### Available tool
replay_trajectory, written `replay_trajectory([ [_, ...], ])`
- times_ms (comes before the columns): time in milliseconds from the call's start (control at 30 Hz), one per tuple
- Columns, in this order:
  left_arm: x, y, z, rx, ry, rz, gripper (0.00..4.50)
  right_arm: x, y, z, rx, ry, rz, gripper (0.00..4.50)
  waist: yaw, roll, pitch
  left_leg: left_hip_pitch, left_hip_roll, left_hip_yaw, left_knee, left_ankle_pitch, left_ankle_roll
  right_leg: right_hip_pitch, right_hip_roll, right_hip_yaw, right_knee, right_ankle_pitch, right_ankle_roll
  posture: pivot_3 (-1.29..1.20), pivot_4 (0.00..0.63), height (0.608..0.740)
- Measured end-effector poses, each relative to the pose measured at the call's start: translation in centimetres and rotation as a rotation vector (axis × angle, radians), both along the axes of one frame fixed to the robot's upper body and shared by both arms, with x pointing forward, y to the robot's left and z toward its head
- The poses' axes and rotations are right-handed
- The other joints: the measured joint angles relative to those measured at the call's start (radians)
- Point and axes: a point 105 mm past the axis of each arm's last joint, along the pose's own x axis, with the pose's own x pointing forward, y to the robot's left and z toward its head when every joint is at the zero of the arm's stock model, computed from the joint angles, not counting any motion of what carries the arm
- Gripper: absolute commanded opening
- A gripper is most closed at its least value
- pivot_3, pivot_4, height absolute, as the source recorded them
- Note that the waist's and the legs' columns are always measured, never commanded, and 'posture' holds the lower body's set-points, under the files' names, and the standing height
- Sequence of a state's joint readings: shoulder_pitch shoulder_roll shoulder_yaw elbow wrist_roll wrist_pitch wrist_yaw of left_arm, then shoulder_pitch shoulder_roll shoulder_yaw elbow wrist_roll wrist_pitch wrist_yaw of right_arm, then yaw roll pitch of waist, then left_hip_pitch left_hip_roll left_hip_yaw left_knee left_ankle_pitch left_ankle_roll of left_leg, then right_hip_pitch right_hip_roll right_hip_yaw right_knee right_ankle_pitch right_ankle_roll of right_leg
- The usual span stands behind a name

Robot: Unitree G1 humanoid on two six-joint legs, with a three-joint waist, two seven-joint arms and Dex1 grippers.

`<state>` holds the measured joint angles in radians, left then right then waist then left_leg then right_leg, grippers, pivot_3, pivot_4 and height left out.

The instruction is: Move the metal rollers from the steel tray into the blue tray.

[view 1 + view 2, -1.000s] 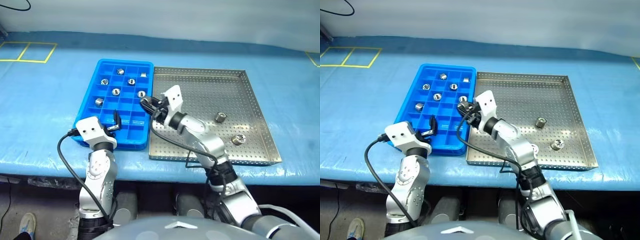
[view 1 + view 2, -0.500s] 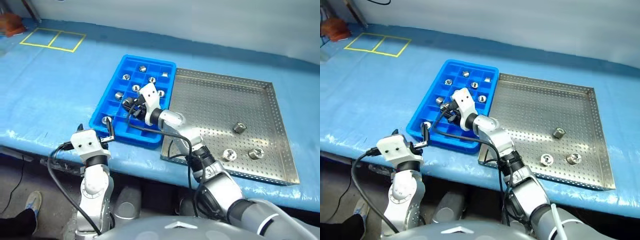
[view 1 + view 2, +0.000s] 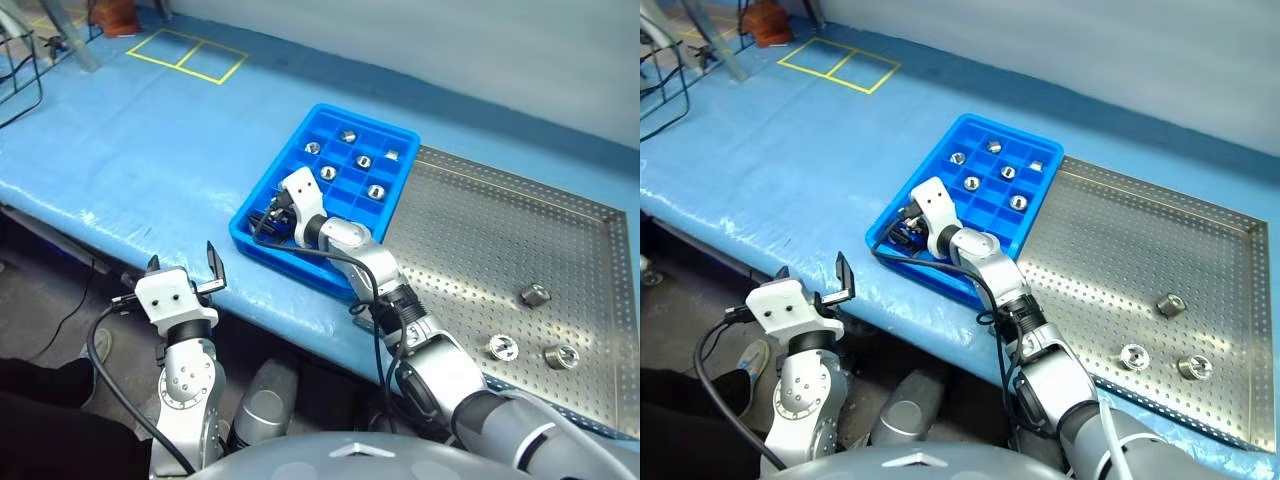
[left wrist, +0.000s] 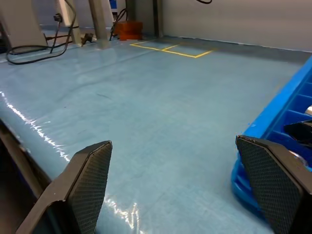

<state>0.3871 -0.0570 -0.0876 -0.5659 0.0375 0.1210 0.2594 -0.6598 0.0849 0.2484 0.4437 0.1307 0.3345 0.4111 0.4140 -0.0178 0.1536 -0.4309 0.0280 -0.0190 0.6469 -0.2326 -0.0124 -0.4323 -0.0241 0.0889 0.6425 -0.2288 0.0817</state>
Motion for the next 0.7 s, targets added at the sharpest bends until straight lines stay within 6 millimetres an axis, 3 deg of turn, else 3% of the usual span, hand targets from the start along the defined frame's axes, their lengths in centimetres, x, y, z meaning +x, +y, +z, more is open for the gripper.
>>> replay_trajectory([
  [233, 0.5, -0.4, 0.5, 0.004, -0.022, -0.033, 4.5, 0.3, -1.2, 0.0, 0.019, -0.001, -0.039, 4.46, 0.05, 0.0, 0.0, -0.002, 0.003, -0.002, 0.0, -0.001, -0.004, -0.006, 0.0, -0.008, 0.001, -0.001, -0.002, 0.51, 0.15, 0.74],
  [333, 0.7, -0.6, 0.8, 0.005, -0.032, -0.044, 4.5, 0.4, -1.7, 0.0, 0.024, -0.001, -0.051, 3.92, 0.056, 0.0, 0.0, -0.003, 0.003, -0.004, 0.0, -0.001, -0.005, -0.006, 0.0, -0.01, 0.001, -0.001, -0.003, 0.5, 0.15, 0.74],
  [467, 1.0, -0.8, 1.1, 0.007, -0.043, -0.06, 4.5, 0.2, -2.3, 0.1, -0.028, -0.025, -0.013, 3.92, 0.062, 0.0, 0.0, -0.004, 0.003, -0.005, 0.0, -0.001, -0.005, -0.006, 0.0, -0.012, 0.001, 0.002, -0.008, 0.5, 0.15, 0.74],
  [567, 1.0, -0.8, 1.0, 0.006, -0.041, -0.06, 4.5, -0.2, -2.4, -0.6, -0.109, -0.03, 0.033, 3.35, 0.062, 0.0, 0.0, -0.004, 0.003, -0.006, 0.0, 0.0, -0.006, -0.006, 0.0, -0.014, 0.001, 0.002, -0.009, 0.5, 0.15, 0.74],
  [700, 1.0, -0.8, 1.0, 0.006, -0.041, -0.06, 4.5, -0.6, -2.1, -0.8, -0.146, -0.037, 0.077, 2.03, 0.062, 0.0, 0.0, -0.004, 0.004, -0.007, 0.0, 0.0, -0.007, -0.006, 0.0, -0.015, 0.001, 0.002, -0.009, 0.5, 0.15, 0.74],
])
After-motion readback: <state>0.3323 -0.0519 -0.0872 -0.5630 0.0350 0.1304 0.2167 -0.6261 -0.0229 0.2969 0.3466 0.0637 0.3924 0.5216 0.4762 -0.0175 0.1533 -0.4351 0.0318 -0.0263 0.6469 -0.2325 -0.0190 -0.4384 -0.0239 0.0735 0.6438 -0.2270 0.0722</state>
